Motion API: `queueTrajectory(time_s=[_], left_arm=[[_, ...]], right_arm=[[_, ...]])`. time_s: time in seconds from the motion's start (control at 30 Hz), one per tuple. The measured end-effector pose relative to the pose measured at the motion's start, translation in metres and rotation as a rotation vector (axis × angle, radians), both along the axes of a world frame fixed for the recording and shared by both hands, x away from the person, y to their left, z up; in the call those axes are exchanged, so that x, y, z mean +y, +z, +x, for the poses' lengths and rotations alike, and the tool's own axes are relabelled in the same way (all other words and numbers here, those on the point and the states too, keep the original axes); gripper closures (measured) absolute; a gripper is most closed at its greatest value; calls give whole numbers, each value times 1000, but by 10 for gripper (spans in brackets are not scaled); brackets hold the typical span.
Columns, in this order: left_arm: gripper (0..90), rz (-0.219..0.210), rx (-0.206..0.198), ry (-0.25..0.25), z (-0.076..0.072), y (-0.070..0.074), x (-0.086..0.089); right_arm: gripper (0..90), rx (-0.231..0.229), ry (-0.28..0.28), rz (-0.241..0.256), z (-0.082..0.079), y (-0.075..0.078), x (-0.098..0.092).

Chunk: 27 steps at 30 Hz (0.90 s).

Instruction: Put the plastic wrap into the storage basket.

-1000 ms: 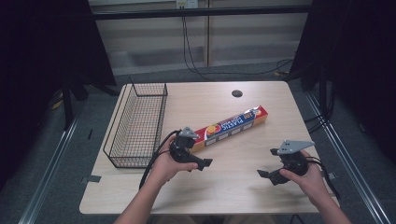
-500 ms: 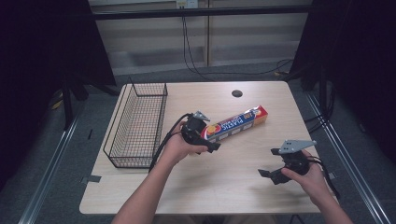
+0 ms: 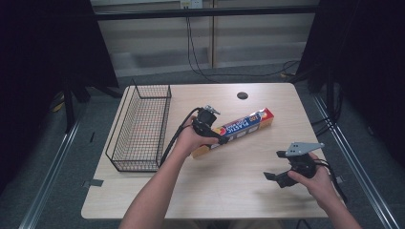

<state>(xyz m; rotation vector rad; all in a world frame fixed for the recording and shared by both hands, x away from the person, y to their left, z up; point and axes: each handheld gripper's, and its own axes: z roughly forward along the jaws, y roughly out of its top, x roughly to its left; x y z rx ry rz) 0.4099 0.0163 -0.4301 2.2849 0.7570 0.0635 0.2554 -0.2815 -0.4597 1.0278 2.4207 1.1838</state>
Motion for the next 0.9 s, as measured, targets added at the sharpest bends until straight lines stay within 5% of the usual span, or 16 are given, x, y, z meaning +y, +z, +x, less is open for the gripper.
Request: queueTrajectory(time_s=[0.9], left_arm=[[158,53,18,6,24,-24,-17]], right_arm=[[39,5,10,17,0,1,-3]])
